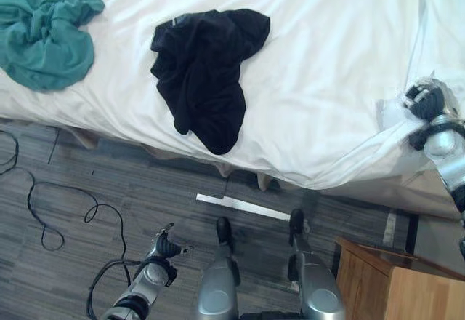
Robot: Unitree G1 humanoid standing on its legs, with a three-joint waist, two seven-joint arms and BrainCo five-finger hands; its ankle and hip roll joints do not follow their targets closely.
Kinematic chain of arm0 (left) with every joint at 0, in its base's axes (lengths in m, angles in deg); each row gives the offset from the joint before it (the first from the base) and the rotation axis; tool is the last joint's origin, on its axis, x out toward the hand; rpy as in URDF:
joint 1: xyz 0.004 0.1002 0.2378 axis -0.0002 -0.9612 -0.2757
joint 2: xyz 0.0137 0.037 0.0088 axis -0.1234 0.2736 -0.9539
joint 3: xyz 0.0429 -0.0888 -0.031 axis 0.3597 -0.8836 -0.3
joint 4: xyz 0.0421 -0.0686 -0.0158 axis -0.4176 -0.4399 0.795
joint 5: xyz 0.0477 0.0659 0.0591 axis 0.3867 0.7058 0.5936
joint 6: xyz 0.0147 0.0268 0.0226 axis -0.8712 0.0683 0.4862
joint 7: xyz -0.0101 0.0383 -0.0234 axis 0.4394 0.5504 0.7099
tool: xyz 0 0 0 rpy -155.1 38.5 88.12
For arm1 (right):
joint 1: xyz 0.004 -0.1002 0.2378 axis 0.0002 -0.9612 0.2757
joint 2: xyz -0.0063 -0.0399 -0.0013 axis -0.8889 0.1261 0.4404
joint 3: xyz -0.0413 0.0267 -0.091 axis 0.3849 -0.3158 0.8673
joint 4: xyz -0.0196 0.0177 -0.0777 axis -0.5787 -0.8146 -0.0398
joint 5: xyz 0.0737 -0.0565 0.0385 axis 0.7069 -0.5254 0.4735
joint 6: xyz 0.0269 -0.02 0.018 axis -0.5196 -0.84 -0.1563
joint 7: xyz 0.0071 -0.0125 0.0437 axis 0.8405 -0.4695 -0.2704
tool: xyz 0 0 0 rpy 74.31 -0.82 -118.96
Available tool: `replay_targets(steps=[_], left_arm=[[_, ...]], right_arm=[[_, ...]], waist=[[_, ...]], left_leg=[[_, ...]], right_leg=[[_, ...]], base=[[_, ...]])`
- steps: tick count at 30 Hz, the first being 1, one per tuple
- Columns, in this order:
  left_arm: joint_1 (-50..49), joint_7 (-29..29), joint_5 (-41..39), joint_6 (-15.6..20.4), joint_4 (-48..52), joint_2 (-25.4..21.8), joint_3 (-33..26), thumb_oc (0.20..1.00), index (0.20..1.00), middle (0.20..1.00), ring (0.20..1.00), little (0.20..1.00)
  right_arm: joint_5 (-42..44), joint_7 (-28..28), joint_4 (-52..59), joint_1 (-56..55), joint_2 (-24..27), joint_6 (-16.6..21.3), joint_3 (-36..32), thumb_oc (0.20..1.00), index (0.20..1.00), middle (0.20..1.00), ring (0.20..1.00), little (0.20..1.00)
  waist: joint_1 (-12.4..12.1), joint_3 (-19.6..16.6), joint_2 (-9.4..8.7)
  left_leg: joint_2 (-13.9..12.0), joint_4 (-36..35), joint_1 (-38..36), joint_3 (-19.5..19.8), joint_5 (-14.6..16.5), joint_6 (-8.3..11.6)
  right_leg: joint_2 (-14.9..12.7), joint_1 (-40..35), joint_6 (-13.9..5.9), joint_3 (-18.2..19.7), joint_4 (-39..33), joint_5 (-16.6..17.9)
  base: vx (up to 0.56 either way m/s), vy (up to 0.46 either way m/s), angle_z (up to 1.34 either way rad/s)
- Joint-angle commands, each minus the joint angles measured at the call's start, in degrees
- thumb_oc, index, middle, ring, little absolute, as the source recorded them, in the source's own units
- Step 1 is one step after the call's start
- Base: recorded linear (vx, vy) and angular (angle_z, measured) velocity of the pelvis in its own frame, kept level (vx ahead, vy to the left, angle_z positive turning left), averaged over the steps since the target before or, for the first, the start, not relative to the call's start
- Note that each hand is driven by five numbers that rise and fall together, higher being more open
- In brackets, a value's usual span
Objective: Tidy up the quilt and then pick up the clothes from the bed and put them into the laundry hamper.
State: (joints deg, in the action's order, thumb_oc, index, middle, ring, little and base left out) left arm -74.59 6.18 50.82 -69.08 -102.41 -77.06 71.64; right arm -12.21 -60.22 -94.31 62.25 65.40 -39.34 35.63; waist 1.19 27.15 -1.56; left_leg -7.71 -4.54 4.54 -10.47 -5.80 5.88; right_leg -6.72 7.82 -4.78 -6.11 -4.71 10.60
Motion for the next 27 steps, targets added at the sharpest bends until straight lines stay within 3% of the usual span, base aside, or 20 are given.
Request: replay_targets(steps=[1, 2, 3, 7, 9, 10, 11, 12, 16, 17, 19, 22, 23, 24, 27], left_arm=[[-3.21, -0.73, 0.3, -1.97, -5.78, 1.09, -1.86, 1.0, 1.0, 1.0, 1.0, 1.0], [-4.03, -0.53, 0.94, -2.41, -6.39, 1.22, -2.5, 1.0, 1.0, 1.0, 1.0, 1.0], [-4.57, -0.23, 1.09, -2.61, -6.94, 1.61, -3.44, 1.0, 1.0, 1.0, 1.0, 1.0], [-6.88, 1.05, 1.32, -3.16, -7.55, 2.76, -5.41, 1.0, 1.0, 1.0, 1.0, 1.0], [-7.21, 1.26, 1.28, -3.29, -7.58, 3.08, -5.71, 1.0, 1.0, 1.0, 1.0, 1.0], [-7.98, 1.49, 0.94, -3.48, -7.31, 3.98, -5.15, 1.0, 1.0, 1.0, 1.0, 1.0], [-8.02, 1.48, 0.92, -3.49, -7.29, 3.95, -4.92, 1.0, 1.0, 1.0, 1.0, 1.0], [-8.53, 1.69, 0.24, -3.51, -6.67, 4.8, -4.0, 1.0, 1.0, 1.0, 1.0, 1.0], [-8.59, 1.85, -1.03, -3.59, -6.35, 5.86, -2.99, 1.0, 1.0, 1.0, 1.0, 1.0], [-8.48, 1.92, -1.05, -3.48, -6.5, 6.1, -2.78, 1.0, 1.0, 1.0, 1.0, 1.0], [-8.74, 2.42, -1.17, -3.28, -6.64, 6.17, -2.59, 1.0, 1.0, 1.0, 1.0, 1.0], [-5.92, 2.11, -3.07, -3.1, -6.3, 4.8, -0.89, 1.0, 1.0, 1.0, 1.0, 1.0], [-5.82, 2.12, -3.08, -3.1, -6.32, 4.84, -1.05, 1.0, 1.0, 1.0, 1.0, 1.0], [-4.55, 1.31, -4.11, -2.98, -6.4, 4.65, -0.22, 1.0, 1.0, 1.0, 1.0, 1.0], [-3.09, 0.26, -5.26, -3.34, -7.27, 4.5, -0.29, 1.0, 1.0, 1.0, 1.0, 1.0]], right_arm=[[-1.42, 0.89, 5.73, -13.57, 2.7, 1.18, -6.71, 0.2, 0.2, 0.2, 0.2, 0.2], [-0.64, 0.39, 7.84, -19.81, 0.98, 1.55, -11.07, 0.777, 0.777, 0.777, 0.777, 0.777], [0.47, 0.3, 8.11, -23.25, -0.85, 1.86, -13.28, 1.0, 1.0, 1.0, 1.0, 1.0], [4.0, 0.86, 5.84, -34.81, -8.4, 1.59, -21.66, 1.0, 1.0, 1.0, 1.0, 1.0], [4.87, 1.29, 5.02, -36.38, -9.65, 1.3, -23.49, 1.0, 1.0, 1.0, 1.0, 1.0], [9.3, 3.27, 4.45, -38.68, -12.16, 1.13, -28.02, 1.0, 1.0, 1.0, 1.0, 1.0], [9.35, 3.24, 4.72, -39.08, -12.24, 1.05, -28.28, 1.0, 1.0, 1.0, 1.0, 1.0], [16.86, 5.48, 3.6, -39.73, -14.32, 2.74, -33.06, 1.0, 1.0, 1.0, 1.0, 1.0], [17.23, 9.86, 6.86, -37.4, -12.18, 4.59, -36.11, 1.0, 1.0, 1.0, 1.0, 1.0], [16.24, 10.42, 8.53, -35.81, -11.31, 5.02, -35.79, 0.2, 0.2, 0.2, 0.2, 0.2], [14.35, 10.18, 12.63, -33.24, -10.26, 5.62, -34.19, 0.2, 0.2, 0.2, 0.2, 0.2], [12.53, 11.54, 16.75, -19.49, -7.93, 5.17, -25.2, 0.2, 0.2, 0.2, 0.2, 0.2], [12.55, 11.58, 16.54, -19.11, -7.86, 5.2, -24.98, 0.2, 0.2, 0.2, 0.2, 0.2], [13.7, 12.22, 13.54, -13.18, -9.62, 4.85, -20.31, 0.2, 0.2, 0.2, 0.2, 0.2], [15.55, 12.5, 5.73, -9.89, -13.75, 3.3, -15.88, 0.2, 0.2, 0.2, 0.2, 0.2]], waist=[[2.87, -5.89, -1.93], [3.2, -6.99, -2.07], [3.9, -7.87, -2.1], [5.77, -11.77, -2.63], [6.29, -12.52, -2.7], [7.17, -13.9, -2.96], [6.96, -13.88, -2.97], [7.33, -14.81, -3.07], [7.01, -15.44, -3.15], [6.67, -15.38, -3.08], [6.2, -14.72, -2.9], [3.81, -8.79, -2.13], [3.98, -8.83, -2.11], [3.27, -6.8, -1.5], [2.62, -5.29, -1.1]], left_leg=[[-2.86, 7.81, 3.19, -0.6, 4.02, 2.27], [-2.79, 6.48, 1.61, -0.84, 3.93, 2.19], [-2.81, 5.79, 0.92, -0.89, 3.91, 2.12], [-2.7, 1.85, -3.29, -1.94, 3.4, 1.88], [-2.73, 1.36, -4.02, -2.1, 3.42, 1.88], [-2.65, 0.62, -5.28, -2.34, 3.65, 1.81], [-2.63, 0.61, -5.43, -2.37, 3.71, 1.8], [-2.5, 0.57, -6.28, -2.28, 4.22, 1.64], [-2.22, 0.59, -7.28, -2.15, 5.03, 1.39], [-2.1, 0.58, -7.42, -2.09, 5.12, 1.32], [-2.08, 0.74, -7.14, -1.93, 5.14, 1.37], [-2.18, 4.69, -0.71, -0.64, 4.39, 1.89], [-2.21, 4.94, -0.37, -0.58, 4.47, 1.88], [-2.36, 6.68, 2.53, -0.4, 4.31, 1.93], [-2.7, 10.38, 6.66, -0.14, 4.74, 1.98]], right_leg=[[-0.67, 2.11, -3.54, 2.6, 10.37, -14.55], [-0.62, 0.55, -3.63, 2.54, 9.05, -14.43], [-0.6, -0.14, -3.67, 2.66, 8.26, -14.26], [-0.53, -3.83, -4.38, 2.83, 4.62, -12.95], [-0.58, -4.27, -4.51, 2.94, 4.22, -12.82], [-0.54, -5.32, -4.7, 3.07, 3.66, -12.7], [-0.56, -5.51, -4.72, 3.08, 3.56, -12.69], [-0.68, -6.42, -4.81, 3.05, 3.38, -12.91], [-0.77, -7.2, -4.79, 2.99, 3.56, -13.66], [-0.77, -7.33, -4.73, 3.02, 3.56, -13.83], [-0.78, -7.09, -4.63, 3.16, 3.67, -14.06], [-1.33, -1.57, -3.96, 3.1, 7.16, -14.25], [-1.33, -1.26, -3.95, 3.1, 7.38, -14.32], [-1.27, 2.19, -3.58, 3.39, 10.38, -14.56], [-1.35, 6.29, -3.3, 3.44, 14.63, -15.38]], base=[[0.14, 0.007, -0.2], [0.19, 0.016, -0.18], [0.15, 0.034, -0.23], [0.13, 0.032, -0.25], [0.1, 0.045, -0.22], [0.11, 0.053, -0.17], [0.14, 0.056, -0.15], [0.09, 0.028, -0.17], [0.07, 0.022, -0.11], [0.05, 0.002, -0.08], [0.0, -0.029, 0.01], [-0.23, -0.06, 0.06], [-0.22, -0.039, 0.29], [-0.16, -0.019, 0.46], [-0.14, -0.028, 0.26]])
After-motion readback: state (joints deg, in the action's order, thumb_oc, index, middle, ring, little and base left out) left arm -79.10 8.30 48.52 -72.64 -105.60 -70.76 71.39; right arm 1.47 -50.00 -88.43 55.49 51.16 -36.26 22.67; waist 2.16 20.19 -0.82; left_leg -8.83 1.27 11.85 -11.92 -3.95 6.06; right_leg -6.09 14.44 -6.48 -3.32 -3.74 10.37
